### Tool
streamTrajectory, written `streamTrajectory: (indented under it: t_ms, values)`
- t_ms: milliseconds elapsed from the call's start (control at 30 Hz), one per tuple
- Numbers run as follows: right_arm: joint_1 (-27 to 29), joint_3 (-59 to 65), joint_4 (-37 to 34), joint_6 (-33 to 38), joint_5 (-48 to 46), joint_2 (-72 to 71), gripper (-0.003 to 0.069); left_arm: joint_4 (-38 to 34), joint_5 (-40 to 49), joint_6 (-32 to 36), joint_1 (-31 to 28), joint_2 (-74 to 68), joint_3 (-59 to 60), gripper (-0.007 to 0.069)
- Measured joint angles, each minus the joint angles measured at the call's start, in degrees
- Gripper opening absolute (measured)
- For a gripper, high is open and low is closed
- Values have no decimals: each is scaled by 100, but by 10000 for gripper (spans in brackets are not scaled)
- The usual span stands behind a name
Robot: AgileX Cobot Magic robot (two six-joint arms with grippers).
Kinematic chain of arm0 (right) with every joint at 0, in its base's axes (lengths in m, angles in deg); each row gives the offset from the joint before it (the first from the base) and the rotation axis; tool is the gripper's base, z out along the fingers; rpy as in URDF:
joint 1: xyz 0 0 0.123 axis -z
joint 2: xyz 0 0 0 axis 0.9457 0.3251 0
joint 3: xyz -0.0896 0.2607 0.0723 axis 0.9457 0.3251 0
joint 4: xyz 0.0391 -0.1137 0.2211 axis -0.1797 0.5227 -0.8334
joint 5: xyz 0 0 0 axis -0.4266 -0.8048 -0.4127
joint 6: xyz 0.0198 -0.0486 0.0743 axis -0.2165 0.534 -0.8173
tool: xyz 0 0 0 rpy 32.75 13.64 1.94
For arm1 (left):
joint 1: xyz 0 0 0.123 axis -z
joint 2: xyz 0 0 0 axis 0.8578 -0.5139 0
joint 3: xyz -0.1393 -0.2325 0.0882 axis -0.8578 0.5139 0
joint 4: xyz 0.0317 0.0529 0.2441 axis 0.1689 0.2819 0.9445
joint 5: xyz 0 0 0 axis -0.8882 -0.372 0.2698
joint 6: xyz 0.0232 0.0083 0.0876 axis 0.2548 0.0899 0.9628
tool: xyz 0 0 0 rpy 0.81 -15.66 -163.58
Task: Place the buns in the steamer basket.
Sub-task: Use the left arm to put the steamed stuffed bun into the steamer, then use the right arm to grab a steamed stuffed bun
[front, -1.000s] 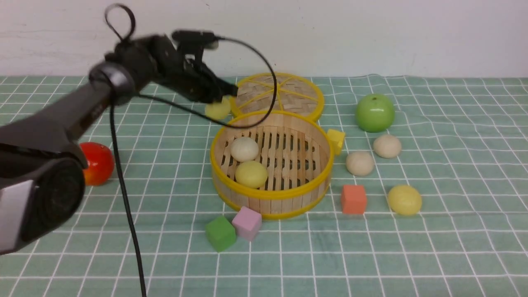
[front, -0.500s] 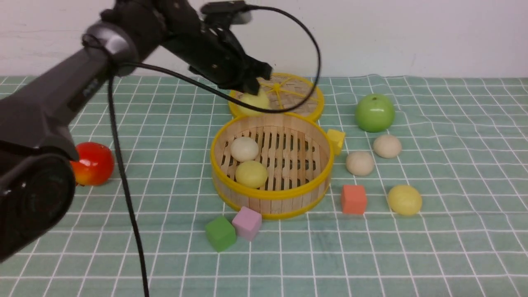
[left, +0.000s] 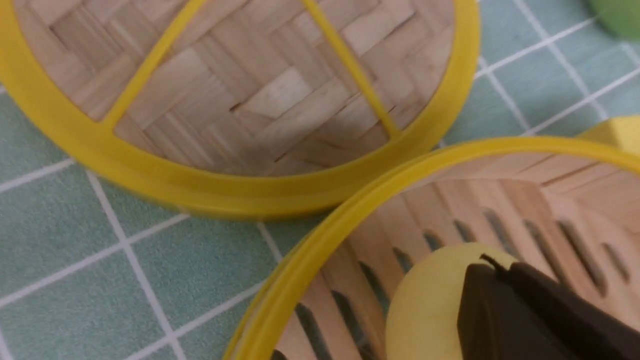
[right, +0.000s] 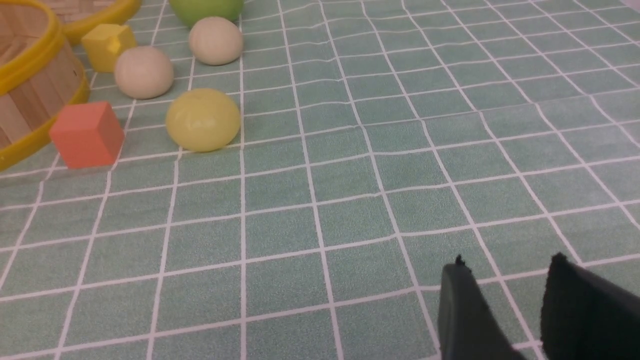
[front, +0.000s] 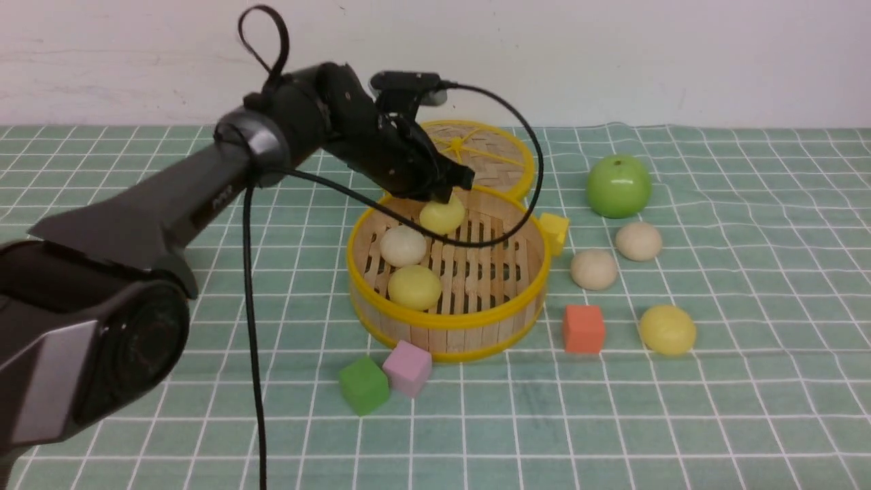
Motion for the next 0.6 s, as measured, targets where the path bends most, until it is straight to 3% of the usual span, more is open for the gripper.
streamTrajectory:
  t_ms: [133, 267, 433, 467, 500, 600]
  values:
    - [0, 0, 0, 0, 0, 0, 240, 0, -7, 0, 0, -29, 4, 22]
    - [0, 0, 0, 0, 0, 0, 240, 0, -20, 0, 0, -29, 4, 104]
    - [0, 0, 0, 0, 0, 0, 240, 135, 241, -110, 0, 111, 4, 315]
    - [0, 0, 0, 0, 0, 0, 240, 135, 261, -110, 0, 126, 4, 315]
    - [0, 0, 0, 0, 0, 0, 240, 227, 431, -115, 0, 233, 4, 377]
    - [0, 0, 0, 0, 0, 0, 240, 398, 887, -133, 0, 557, 4, 451]
